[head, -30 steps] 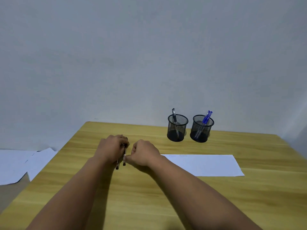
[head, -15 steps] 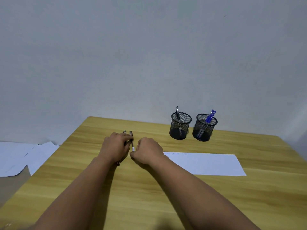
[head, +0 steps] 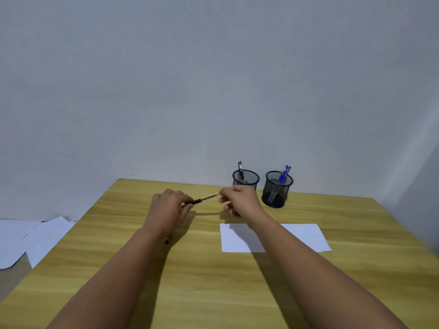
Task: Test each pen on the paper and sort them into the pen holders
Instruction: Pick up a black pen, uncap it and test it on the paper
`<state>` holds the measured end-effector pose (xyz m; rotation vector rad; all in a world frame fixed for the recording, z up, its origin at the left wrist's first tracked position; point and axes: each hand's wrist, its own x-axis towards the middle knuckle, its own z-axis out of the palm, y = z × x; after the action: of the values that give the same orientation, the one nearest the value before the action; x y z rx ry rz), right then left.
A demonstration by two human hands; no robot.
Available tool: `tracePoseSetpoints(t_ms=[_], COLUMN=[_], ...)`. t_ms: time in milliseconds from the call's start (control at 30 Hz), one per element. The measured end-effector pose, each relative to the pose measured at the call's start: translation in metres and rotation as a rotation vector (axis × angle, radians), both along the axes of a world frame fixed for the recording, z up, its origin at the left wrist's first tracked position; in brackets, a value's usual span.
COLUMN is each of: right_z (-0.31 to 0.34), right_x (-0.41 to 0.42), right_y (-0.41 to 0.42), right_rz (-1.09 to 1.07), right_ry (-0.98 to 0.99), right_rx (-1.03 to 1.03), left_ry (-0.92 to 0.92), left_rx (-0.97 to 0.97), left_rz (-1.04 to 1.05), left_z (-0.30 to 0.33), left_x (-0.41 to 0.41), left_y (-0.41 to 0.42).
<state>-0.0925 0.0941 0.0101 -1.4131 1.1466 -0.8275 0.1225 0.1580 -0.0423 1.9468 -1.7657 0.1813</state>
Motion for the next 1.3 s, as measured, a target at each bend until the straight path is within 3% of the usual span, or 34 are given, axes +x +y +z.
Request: tracePoseSetpoints(t_ms=[200, 433, 667, 900, 1067, 1133, 1233, 1300], right_z=[0.001, -0.007, -0.015, -0.022, -0.021, -0.015, -0.017, -0.028], right_x=[-0.025, -0.036, -0.037, -0.022, -0.087, -0.121, -0.133, -0.131], right_y=[0.005, 0.022, 0.013, -0.008, -0.064, -0.073, -0.063, -0.051], right_rz=[-0.028, -0.207, -0.316, -0.424, -0.764, -0.750, -0.593, -0.507], right_ry=[-0.136, -0.273, -0.183, -0.149, -0.222, -0.221, -0.243, -0.192], right_rx=[0.044, 0.038, 0.058, 0.078, 0.153, 0.114, 0.027, -0.022], left_ry=[0.091, 0.231, 0.409, 0.462, 0.372, 0.280, -0.038, -0.189], left_rx=[-0.100, 0.033, 0.186, 0.239, 0.389, 0.303, 0.143, 0.146], left_rz=[-0.206, -0.245, -0.257, -0.251, -0.226, -0.113, 0.045, 0.090], left_z=[0.031, 0.032, 0.036, 0.043, 0.018, 0.002, -0.011, -0.016], left_x=[-0.063, -0.102, -0.134, -0.140, -0.101, -0.079, -0.061, -0.061], left_y=[0.002, 0.010, 0.019, 0.012, 0.029, 0.040, 0.027, 0.012])
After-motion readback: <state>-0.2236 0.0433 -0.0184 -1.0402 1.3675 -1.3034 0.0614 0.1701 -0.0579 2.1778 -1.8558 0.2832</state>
